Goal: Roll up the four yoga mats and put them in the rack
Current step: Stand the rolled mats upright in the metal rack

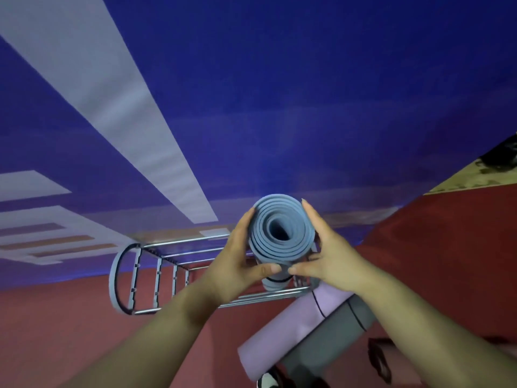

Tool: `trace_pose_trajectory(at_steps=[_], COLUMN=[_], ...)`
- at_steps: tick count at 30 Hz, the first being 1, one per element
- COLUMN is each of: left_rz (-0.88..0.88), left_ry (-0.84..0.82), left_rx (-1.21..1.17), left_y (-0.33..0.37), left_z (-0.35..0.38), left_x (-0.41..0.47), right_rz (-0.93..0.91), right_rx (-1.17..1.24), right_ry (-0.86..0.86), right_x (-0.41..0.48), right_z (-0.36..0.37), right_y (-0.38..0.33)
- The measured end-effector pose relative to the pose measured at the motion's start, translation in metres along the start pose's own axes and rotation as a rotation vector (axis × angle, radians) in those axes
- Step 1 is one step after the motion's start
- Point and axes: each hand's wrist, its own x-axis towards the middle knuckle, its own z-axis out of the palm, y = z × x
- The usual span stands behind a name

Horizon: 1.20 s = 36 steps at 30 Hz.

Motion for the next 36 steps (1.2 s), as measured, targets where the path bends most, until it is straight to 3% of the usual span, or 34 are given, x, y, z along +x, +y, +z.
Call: trace_pose_trajectory(at_steps=[4,9,20,30,36], left_rz=[-0.024,-0.055,-0.054,-0.193,-0.216], left_ry=[-0.041,0.045,0.087,0.014,0.065], left_rx=[-0.020,-0.072,-0.092,-0.207,-0.106], left_y=[-0.032,-0.059,-0.061,-0.123,-0.158], left_z=[0.024,0.029,0.032,0.088,0.116], left_x=[0.003,0.024,0.014,0.009,0.015], right_rz=[0.040,-0.021,-0.027,0.021,0.084], right_rx=[-0.069,-0.225,-0.245,-0.667,-0.789], right_ry=[0.017,0.085,0.095,0.076,0.015], right_x=[0.010,0.037,0.032,0.029,0.038], right_z=[0.006,-0.003,0.002,0.020,0.027], right_y=[0.031,0.047,0.052,0.117,0.158])
